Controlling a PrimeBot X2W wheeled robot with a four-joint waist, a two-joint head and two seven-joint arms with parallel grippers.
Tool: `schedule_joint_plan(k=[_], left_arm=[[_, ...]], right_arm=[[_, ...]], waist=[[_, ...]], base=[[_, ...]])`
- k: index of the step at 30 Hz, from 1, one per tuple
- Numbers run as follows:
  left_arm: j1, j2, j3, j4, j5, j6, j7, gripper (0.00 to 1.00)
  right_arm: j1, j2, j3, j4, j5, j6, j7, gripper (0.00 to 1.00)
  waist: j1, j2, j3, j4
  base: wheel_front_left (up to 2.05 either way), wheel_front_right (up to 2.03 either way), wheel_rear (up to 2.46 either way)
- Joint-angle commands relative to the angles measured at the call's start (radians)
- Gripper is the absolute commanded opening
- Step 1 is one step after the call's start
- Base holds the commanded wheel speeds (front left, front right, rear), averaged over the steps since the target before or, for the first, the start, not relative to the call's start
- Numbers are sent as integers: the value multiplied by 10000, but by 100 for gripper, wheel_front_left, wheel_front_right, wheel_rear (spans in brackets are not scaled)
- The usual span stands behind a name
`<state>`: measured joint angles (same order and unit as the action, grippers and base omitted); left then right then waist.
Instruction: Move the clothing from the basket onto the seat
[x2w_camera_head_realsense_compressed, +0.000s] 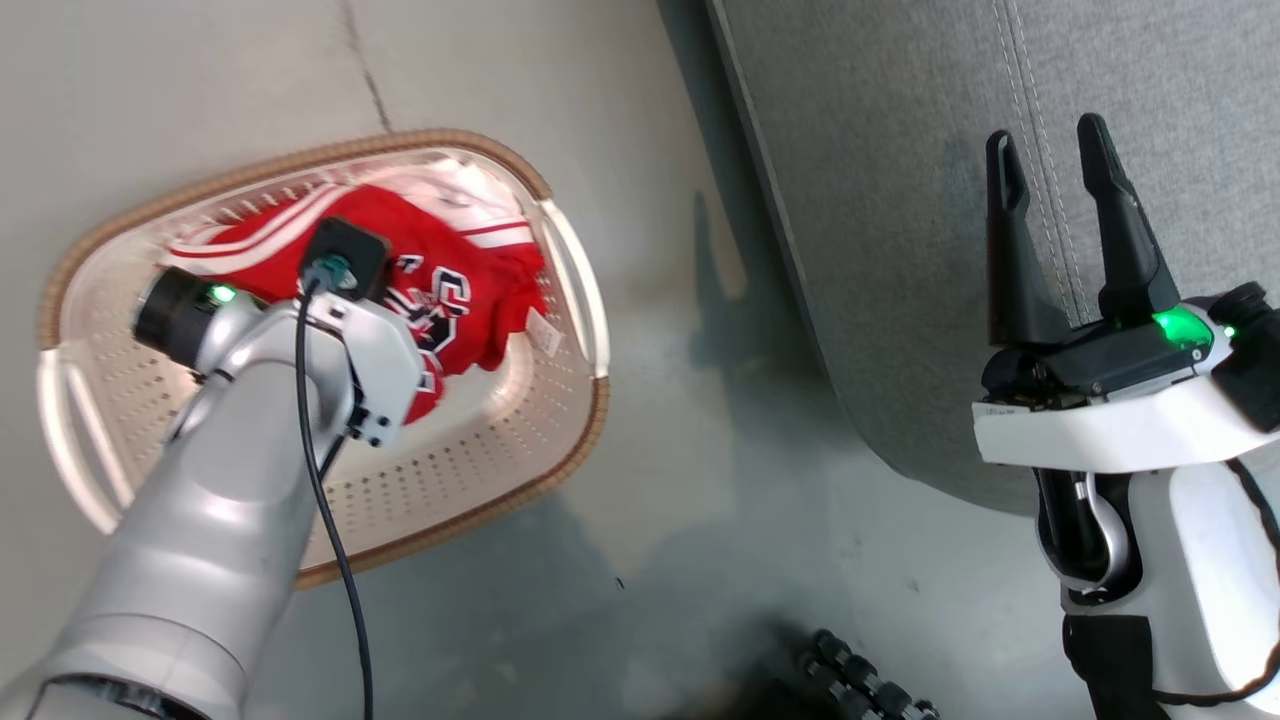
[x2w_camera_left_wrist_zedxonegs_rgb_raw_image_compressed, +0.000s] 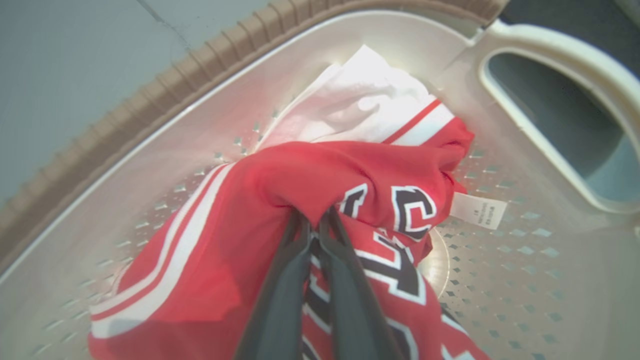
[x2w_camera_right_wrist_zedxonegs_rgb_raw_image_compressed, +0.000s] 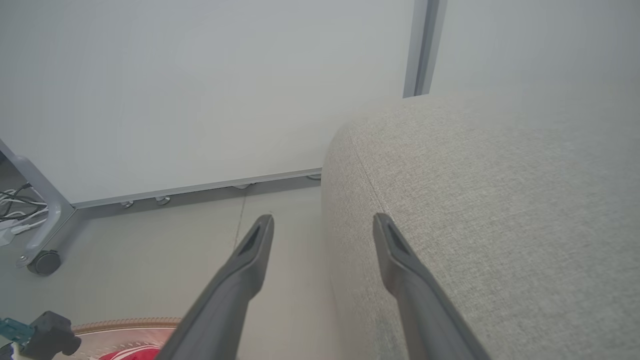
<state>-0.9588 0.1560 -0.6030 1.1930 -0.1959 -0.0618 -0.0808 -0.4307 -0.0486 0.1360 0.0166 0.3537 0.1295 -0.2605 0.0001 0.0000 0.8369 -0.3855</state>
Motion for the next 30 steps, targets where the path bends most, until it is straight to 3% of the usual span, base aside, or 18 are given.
schedule_joint_plan(k=[1, 10, 22, 30], left_arm=[[235, -84, 25, -148, -158, -115, -406, 0], [1210, -549, 369, -1443, -887, -319, -1707, 0], [3178, -473, 1154, -5554, -1583, -20, -1853, 0], [4271, -253, 1467, -7784, -1905, 240, -1845, 0]], right_arm=[[147, -38, -58, 91, -169, 23, -68, 100], [583, -46, -100, 609, -831, 21, -29, 100], [1335, -46, -543, 600, -1404, 21, 688, 100], [1854, -46, -670, 497, -1480, 21, 1063, 100]], waist=[[-1, 0, -627, 512], [-1, 0, -2144, 1413], [-1, 0, -3889, 2438], [-1, 0, -4826, 2753]], base=[[0, 0, 0], [0, 0, 0], [0, 0, 0], [0, 0, 0]])
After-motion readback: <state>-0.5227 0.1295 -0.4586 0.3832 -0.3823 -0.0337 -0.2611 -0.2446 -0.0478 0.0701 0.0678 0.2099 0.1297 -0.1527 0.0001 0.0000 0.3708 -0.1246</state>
